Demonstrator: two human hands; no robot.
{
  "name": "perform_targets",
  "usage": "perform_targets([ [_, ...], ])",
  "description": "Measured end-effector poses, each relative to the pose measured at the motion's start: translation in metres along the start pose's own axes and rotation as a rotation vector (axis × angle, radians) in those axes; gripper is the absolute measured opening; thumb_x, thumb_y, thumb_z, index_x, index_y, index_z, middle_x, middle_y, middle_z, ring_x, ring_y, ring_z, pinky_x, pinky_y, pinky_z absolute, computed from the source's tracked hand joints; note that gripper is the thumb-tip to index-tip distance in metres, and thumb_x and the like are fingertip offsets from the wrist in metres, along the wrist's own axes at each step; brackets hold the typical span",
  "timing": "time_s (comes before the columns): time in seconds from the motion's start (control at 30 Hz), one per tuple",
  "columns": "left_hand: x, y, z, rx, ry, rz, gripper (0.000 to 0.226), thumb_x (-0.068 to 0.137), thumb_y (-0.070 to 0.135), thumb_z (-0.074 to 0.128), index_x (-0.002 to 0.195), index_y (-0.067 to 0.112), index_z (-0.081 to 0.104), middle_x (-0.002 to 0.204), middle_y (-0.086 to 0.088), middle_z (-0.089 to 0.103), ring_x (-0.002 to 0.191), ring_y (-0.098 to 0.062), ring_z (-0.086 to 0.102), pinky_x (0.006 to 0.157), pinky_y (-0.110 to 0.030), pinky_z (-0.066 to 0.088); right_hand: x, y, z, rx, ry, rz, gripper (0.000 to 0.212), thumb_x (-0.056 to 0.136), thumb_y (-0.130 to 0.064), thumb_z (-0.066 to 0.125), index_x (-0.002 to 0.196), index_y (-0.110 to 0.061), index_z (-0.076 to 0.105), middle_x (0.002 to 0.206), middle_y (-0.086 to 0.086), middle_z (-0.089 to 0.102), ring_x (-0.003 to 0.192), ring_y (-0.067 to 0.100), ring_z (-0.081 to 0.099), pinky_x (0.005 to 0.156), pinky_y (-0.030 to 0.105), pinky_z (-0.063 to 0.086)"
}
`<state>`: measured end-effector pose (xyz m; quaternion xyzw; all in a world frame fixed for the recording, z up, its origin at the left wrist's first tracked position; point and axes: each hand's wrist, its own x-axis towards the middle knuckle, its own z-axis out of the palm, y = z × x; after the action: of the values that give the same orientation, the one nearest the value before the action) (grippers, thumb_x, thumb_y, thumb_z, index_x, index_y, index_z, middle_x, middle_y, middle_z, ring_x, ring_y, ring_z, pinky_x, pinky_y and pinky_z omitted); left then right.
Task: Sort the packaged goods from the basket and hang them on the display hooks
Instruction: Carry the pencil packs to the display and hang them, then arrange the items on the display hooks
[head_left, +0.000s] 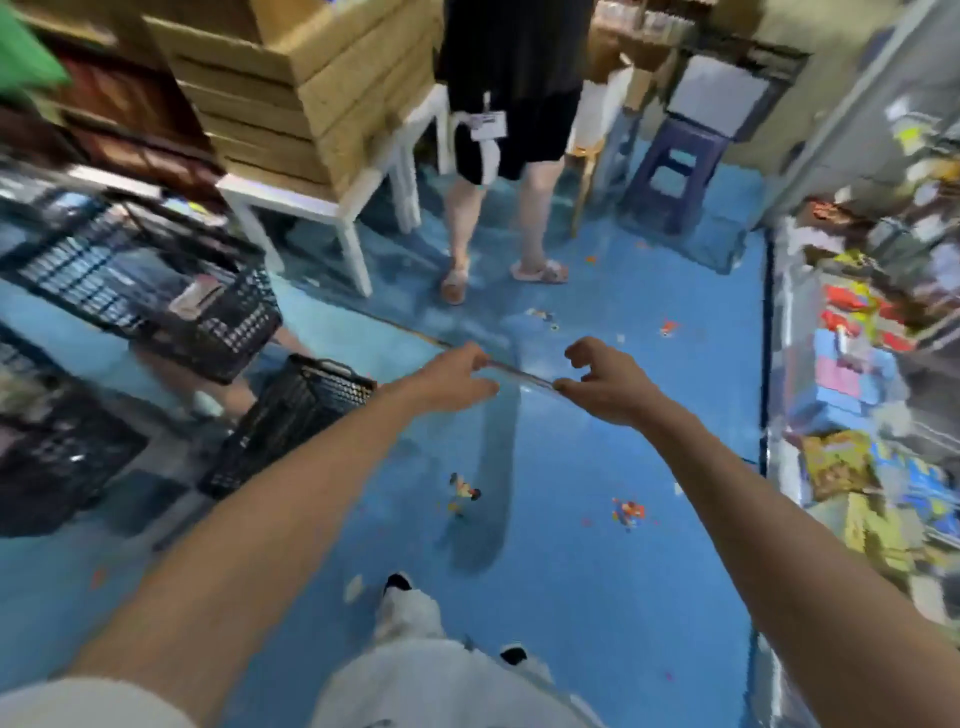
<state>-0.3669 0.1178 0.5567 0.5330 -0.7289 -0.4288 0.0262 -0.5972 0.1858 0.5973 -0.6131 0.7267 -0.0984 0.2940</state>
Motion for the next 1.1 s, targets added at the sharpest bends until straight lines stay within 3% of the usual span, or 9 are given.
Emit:
perform_targets([
  [0.13, -0.066, -0.121, -0.088, -0.117, 0.161, -0.197, 0.036, 0.099, 0.033, 0.067, 0.124, 0.010, 0.058, 0.128, -0.010, 0.061, 0.119, -0.030, 0.058, 0.092, -0.035, 0.044, 0.068, -0.142, 0.066, -0.067, -0.155, -0.229, 0.047, 0.091, -0.027, 0.074, 0.131, -0.010, 0.057, 0.127, 0.007, 0.062, 0.115, 0.031, 0.061, 0.094, 0.034, 0.045],
  [0.2, -0.100, -0.191, -0.123, -0.137, 0.201, -0.282, 0.018, 0.098, 0.038, 0.062, 0.088, 0.023, 0.058, 0.099, -0.021, 0.062, 0.103, -0.042, 0.060, 0.079, -0.042, 0.044, 0.092, -0.216, 0.107, -0.122, -0.222, -0.323, 0.046, 0.092, -0.028, 0.073, 0.132, -0.013, 0.056, 0.124, 0.002, 0.062, 0.115, 0.027, 0.060, 0.094, 0.032, 0.042],
  [0.27, -0.126, -0.273, -0.151, -0.184, 0.297, -0.360, 0.043, 0.093, 0.058, 0.057, 0.070, 0.022, 0.051, 0.077, -0.019, 0.052, 0.088, -0.044, 0.060, 0.079, -0.051, 0.046, 0.111, -0.286, 0.151, -0.143, -0.261, -0.440, 0.045, 0.092, -0.025, 0.073, 0.131, -0.010, 0.058, 0.125, 0.007, 0.064, 0.113, 0.029, 0.063, 0.093, 0.030, 0.039],
  [0.43, -0.233, -0.341, -0.220, -0.290, 0.453, -0.556, 0.031, 0.101, 0.021, 0.064, 0.076, 0.009, 0.048, 0.078, -0.018, 0.043, 0.070, -0.021, 0.040, 0.062, -0.036, 0.029, 0.127, -0.434, 0.239, -0.125, -0.419, -0.606, 0.043, 0.091, -0.032, 0.074, 0.124, -0.008, 0.061, 0.122, 0.012, 0.065, 0.112, 0.029, 0.061, 0.091, 0.035, 0.046],
  [0.67, -0.279, -0.445, -0.281, -0.570, 0.618, -0.751, 0.012, 0.105, 0.017, 0.059, 0.110, 0.012, 0.049, 0.086, -0.005, 0.040, 0.076, -0.024, 0.039, 0.076, -0.042, 0.033, 0.157, -0.571, 0.315, -0.138, -0.672, -0.743, 0.035, 0.097, -0.035, 0.066, 0.118, -0.011, 0.053, 0.105, 0.004, 0.057, 0.093, 0.021, 0.055, 0.072, 0.033, 0.042],
  [0.8, -0.277, -0.480, -0.313, -0.644, 0.747, -0.832, 0.055, 0.104, 0.027, 0.060, 0.148, 0.004, 0.037, 0.125, -0.007, 0.054, 0.103, -0.025, 0.056, 0.085, -0.036, 0.040, 0.185, -0.633, 0.348, -0.082, -0.780, -0.759, 0.043, 0.098, -0.036, 0.066, 0.128, -0.010, 0.050, 0.124, 0.012, 0.058, 0.111, 0.028, 0.060, 0.095, 0.046, 0.050],
  [0.87, -0.276, -0.499, -0.324, -0.685, 0.791, -0.859, 0.047, 0.102, 0.029, 0.061, 0.142, 0.008, 0.047, 0.126, -0.008, 0.056, 0.108, -0.023, 0.056, 0.084, -0.032, 0.039, 0.195, -0.660, 0.363, -0.053, -0.817, -0.737, 0.046, 0.097, -0.033, 0.068, 0.132, -0.010, 0.049, 0.127, 0.010, 0.056, 0.112, 0.026, 0.058, 0.097, 0.044, 0.050],
  [0.93, -0.272, -0.520, -0.333, -0.708, 0.842, -0.876, 0.007, 0.101, 0.021, 0.060, 0.106, 0.015, 0.060, 0.096, -0.005, 0.056, 0.086, -0.020, 0.054, 0.071, -0.031, 0.038, 0.206, -0.686, 0.384, -0.023, -0.858, -0.718, 0.048, 0.096, -0.029, 0.069, 0.135, -0.010, 0.048, 0.126, 0.008, 0.056, 0.104, 0.019, 0.058, 0.092, 0.038, 0.051],
  [1.1, -0.259, -0.577, -0.358, -0.829, 0.861, -0.930, 0.021, 0.104, 0.023, 0.052, 0.086, 0.014, 0.053, 0.078, -0.005, 0.047, 0.069, -0.017, 0.044, 0.064, -0.031, 0.032, 0.229, -0.738, 0.443, 0.007, -0.972, -0.590, 0.049, 0.097, -0.034, 0.069, 0.132, -0.008, 0.047, 0.122, 0.011, 0.056, 0.091, 0.019, 0.061, 0.093, 0.046, 0.053],
])
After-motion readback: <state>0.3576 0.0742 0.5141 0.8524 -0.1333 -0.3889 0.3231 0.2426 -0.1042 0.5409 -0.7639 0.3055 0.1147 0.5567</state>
